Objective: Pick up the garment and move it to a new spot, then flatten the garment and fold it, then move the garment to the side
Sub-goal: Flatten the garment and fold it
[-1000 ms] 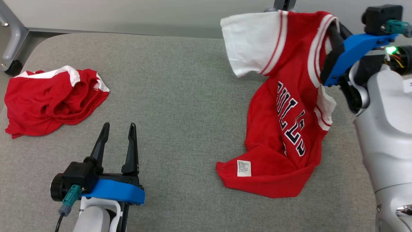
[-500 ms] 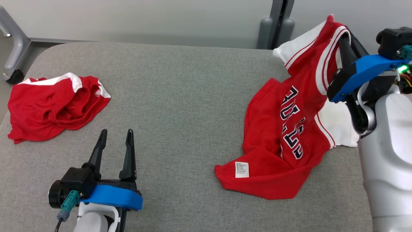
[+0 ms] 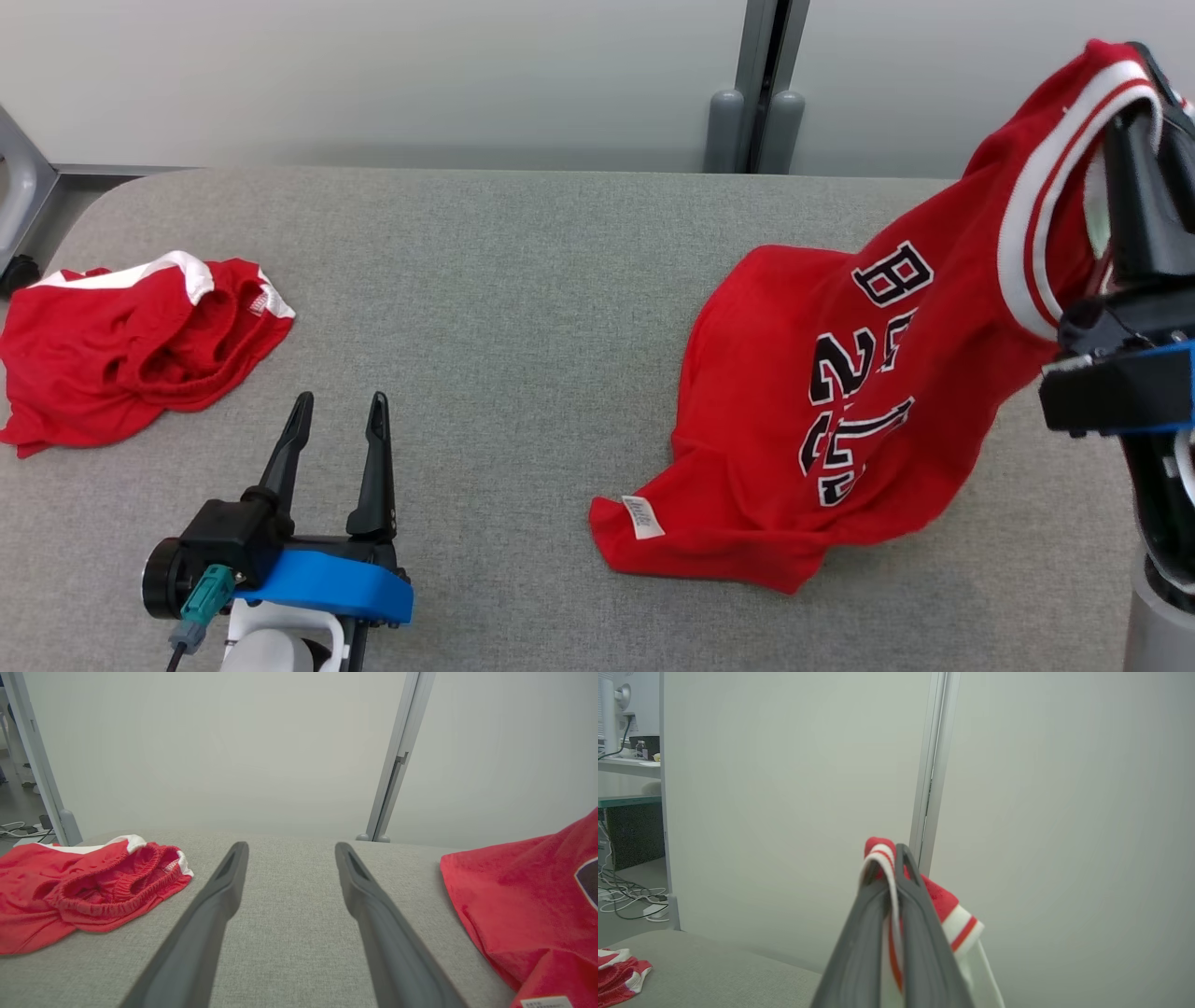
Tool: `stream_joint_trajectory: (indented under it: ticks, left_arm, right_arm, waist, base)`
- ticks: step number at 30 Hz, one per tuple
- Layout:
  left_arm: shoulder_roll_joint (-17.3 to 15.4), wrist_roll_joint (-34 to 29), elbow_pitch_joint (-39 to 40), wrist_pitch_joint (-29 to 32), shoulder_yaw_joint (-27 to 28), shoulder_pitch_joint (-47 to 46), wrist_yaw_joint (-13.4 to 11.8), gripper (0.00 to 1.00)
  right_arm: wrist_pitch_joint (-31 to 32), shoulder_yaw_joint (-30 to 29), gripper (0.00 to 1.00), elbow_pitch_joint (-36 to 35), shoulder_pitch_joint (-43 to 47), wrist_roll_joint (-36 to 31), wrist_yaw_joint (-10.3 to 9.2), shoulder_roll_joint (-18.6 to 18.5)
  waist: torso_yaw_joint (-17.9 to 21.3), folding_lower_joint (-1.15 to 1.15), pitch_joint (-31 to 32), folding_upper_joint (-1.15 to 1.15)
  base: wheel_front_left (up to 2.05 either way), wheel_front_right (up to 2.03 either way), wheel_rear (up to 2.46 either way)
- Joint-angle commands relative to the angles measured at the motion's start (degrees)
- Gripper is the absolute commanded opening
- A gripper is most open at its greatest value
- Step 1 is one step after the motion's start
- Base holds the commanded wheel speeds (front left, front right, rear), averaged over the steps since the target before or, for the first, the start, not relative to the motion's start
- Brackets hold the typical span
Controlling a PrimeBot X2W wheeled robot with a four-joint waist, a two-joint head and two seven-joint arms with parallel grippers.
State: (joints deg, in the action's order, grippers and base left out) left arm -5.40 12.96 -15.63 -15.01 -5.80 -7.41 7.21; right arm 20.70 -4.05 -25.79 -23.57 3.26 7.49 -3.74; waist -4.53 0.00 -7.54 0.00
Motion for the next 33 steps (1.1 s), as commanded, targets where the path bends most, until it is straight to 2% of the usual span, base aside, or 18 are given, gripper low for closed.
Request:
stream_joint_trajectory:
  ticks: [1,4,8,12,14,20,24,27,28,29,33]
  left_arm:
    - [-0.3,-0.1,0.0,-0.3,0.1,0.1,0.4,1.0]
    - [-0.4,0.0,0.0,-0.3,0.1,0.2,0.4,1.0]
    - [-0.5,0.0,0.2,-0.3,-0.1,-0.1,0.4,1.0]
    - [-0.6,0.2,0.6,-0.3,-0.9,-1.4,0.4,1.0]
    - [-0.6,0.2,0.7,-0.3,-1.6,-1.9,0.4,1.0]
    - [-0.4,0.6,0.7,-0.3,-3.4,-4.1,0.4,1.0]
    - [-0.2,0.9,0.7,-0.3,-3.9,-5.0,0.4,1.0]
    - [-0.1,1.0,0.7,-0.3,-4.1,-5.3,0.2,1.0]
    - [-0.1,1.1,0.8,-0.3,-4.2,-5.4,0.2,1.0]
    - [-0.1,1.1,0.8,-0.3,-4.2,-5.5,0.2,1.0]
    - [0.0,1.0,0.9,-0.3,-3.7,-5.6,0.2,1.0]
  right_arm:
    - [0.7,-0.3,0.0,-2.0,1.4,-0.5,0.01,0.3]
    - [2.8,-0.9,0.0,-5.9,3.3,-1.2,0.01,0.7]
    - [4.2,-3.2,0.0,-0.8,2.5,0.0,0.01,0.8]
    - [1.9,-5.8,0.0,12.3,-2.7,-0.6,0.01,0.2]
    - [0.0,-6.6,0.0,19.9,-5.9,-2.0,0.0,-1.2]
    - [-9.7,-9.0,0.0,40.4,-17.5,-5.8,0.01,-3.8]
    - [-15.9,-11.4,0.0,50.8,-23.7,-8.0,0.01,-3.9]
    - [-18.1,-12.2,0.0,58.5,-27.1,-8.8,0.01,-3.9]
    - [-18.5,-12.2,0.13,60.8,-28.0,-8.9,0.01,-4.0]
    - [-18.7,-12.2,1.0,63.2,-28.6,-9.0,0.01,-4.0]
    - [-19.1,-11.9,1.0,70.2,-30.1,-8.5,0.01,-4.4]
  waist:
    - [0.1,0.0,0.1,0.0]
    - [0.3,0.0,0.3,0.0]
    - [0.3,0.0,-0.2,0.0]
    - [-0.4,0.0,-1.8,0.0]
    - [-1.2,0.0,-2.8,0.0]
    - [-4.6,0.0,-5.9,0.0]
    - [-7.0,0.0,-7.4,0.0]
    - [-8.2,0.0,-8.3,0.0]
    - [-8.5,0.0,-8.6,0.0]
    - [-8.7,0.0,-8.8,0.0]
    - [-8.8,0.0,-8.8,0.0]
  base:
    - [0.0,0.0,0.0]
    - [0.0,0.0,0.0]
    - [0.0,0.0,0.0]
    - [0.0,0.0,0.0]
    - [0.0,0.0,0.0]
    - [0.0,0.0,0.0]
    - [0.0,0.0,0.0]
    - [0.0,0.0,0.0]
    - [0.0,0.0,0.0]
    - [0.0,0.0,0.0]
    - [0.0,0.0,0.0]
